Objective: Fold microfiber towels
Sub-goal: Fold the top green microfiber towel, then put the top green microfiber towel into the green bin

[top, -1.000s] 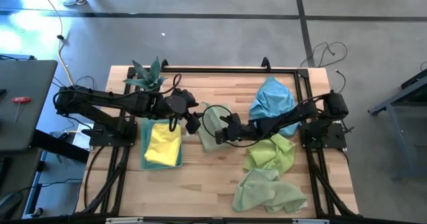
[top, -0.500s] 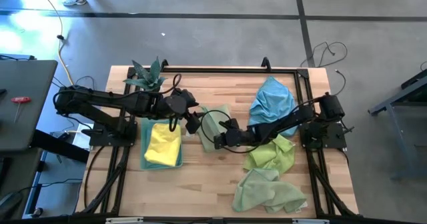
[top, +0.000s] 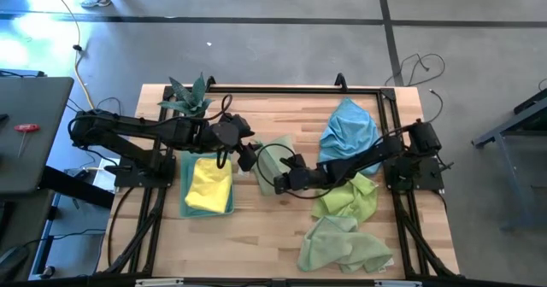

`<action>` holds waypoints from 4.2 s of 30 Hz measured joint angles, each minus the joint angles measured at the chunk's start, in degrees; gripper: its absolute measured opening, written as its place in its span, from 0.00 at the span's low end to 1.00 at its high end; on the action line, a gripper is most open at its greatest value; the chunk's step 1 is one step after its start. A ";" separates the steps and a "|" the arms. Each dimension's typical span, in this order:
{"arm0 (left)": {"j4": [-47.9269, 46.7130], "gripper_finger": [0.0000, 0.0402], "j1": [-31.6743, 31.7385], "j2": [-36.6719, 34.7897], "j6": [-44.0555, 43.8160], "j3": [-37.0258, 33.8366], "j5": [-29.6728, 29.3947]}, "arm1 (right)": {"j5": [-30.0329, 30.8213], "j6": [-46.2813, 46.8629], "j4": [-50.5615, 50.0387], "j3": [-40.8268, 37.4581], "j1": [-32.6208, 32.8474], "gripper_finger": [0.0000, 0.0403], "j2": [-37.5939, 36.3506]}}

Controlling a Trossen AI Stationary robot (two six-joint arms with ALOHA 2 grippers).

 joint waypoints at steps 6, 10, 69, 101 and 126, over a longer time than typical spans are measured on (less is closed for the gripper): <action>-0.01 0.58 0.00 0.00 1.09 0.00 -0.01 | 0.44 -0.02 -0.45 0.00 0.26 0.00 0.00; -0.01 0.58 0.00 0.00 1.16 0.00 -0.01 | 0.62 -0.31 -0.48 0.00 0.24 0.00 0.00; 9.37 0.58 -7.02 30.02 -8.17 -0.03 5.53 | -13.08 -10.19 -16.25 -19.34 -9.26 0.51 -29.12; 12.92 0.58 -3.02 35.41 0.07 0.00 11.95 | -22.80 -1.42 1.46 -19.43 -19.79 0.55 -15.29; 12.87 0.58 -3.02 35.52 0.58 0.02 13.26 | -25.72 -7.04 20.17 -19.16 -20.57 0.66 -0.91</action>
